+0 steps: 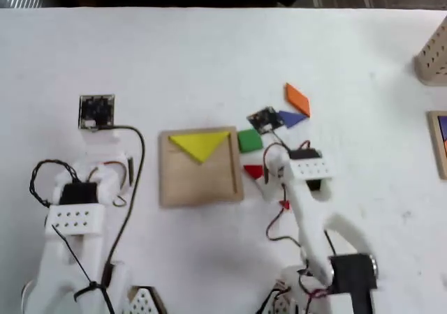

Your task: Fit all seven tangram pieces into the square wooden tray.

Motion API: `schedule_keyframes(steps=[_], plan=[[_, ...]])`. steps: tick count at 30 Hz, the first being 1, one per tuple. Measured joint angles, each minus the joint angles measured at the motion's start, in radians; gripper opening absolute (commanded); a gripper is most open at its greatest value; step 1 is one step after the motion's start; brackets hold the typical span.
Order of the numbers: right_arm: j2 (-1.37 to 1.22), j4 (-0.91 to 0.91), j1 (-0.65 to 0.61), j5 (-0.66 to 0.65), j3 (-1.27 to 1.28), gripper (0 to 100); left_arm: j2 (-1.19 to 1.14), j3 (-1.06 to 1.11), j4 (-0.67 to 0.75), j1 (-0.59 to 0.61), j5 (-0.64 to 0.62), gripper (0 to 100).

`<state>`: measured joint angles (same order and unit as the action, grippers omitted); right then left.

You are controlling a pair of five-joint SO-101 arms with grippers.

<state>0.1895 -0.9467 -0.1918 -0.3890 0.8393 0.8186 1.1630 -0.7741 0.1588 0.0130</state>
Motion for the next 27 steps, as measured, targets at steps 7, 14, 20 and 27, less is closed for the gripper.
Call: schedule_keyframes(steps=[7, 14, 20, 27], plan=[[-0.118, -0.060, -0.006, -0.018, -0.107, 24.1, 0.000, 0.000, 0.000, 0.000, 0.000, 3], [-0.152, -0.078, -0.064, -0.026, -0.118, 2.7, 0.000, 0.000, 0.000, 0.000, 0.000, 3], [-0.150, -0.055, -0.028, -0.026, -0.121, 2.0, 0.000, 0.000, 0.000, 0.000, 0.000, 3], [-0.101, -0.035, 0.034, 0.002, -0.120, 1.8, 0.000, 0.000, 0.000, 0.000, 0.000, 3]])
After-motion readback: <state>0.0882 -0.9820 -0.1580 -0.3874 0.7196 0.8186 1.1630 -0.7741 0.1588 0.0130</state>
